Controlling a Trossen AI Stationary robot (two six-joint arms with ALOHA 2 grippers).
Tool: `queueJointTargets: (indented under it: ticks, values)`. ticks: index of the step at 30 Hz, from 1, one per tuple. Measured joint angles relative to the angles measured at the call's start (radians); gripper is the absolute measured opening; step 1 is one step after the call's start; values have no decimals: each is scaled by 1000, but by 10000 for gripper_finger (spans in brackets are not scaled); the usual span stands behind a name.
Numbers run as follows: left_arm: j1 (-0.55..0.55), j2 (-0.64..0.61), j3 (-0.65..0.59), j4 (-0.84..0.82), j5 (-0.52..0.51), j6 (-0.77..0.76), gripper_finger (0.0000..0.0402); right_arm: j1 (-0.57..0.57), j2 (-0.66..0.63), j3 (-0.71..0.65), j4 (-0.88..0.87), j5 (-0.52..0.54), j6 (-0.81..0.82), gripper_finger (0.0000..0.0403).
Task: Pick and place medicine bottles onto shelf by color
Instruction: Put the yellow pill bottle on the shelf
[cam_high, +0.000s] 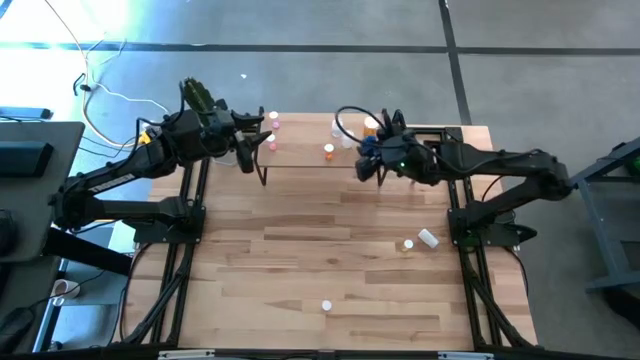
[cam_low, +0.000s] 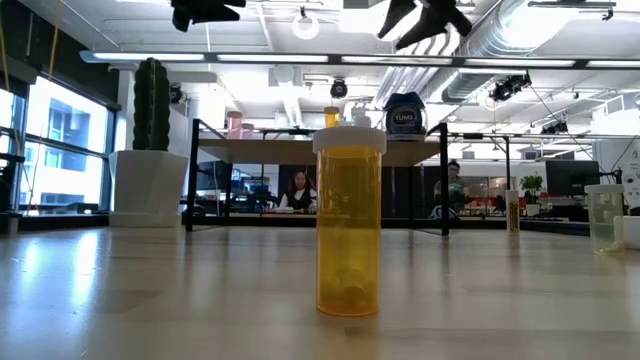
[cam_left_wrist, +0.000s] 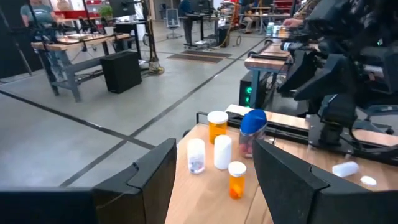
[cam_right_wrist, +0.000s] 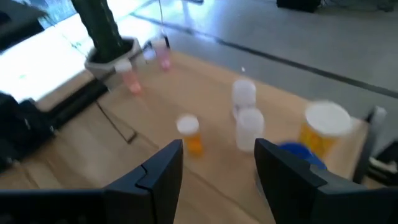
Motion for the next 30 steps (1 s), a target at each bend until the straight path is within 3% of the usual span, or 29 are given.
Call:
queueJointTargets:
  ticks: [5, 16, 23, 30]
  values:
    - [-1, -14, 0, -14, 1, -19, 200, 48, -23, 0, -153, -17, 57, 190]
    - [-12, -17, 0, -50, 35, -28, 200, 151, -33, 1, -465, -211, 182, 190]
    - [-56, -17, 0, -57, 113, -66, 200, 198, -33, 0, -588, -339, 192, 190]
    - [-132, -17, 0, -113, 118, -107, 200, 269, -34, -19, -661, -370, 211, 190]
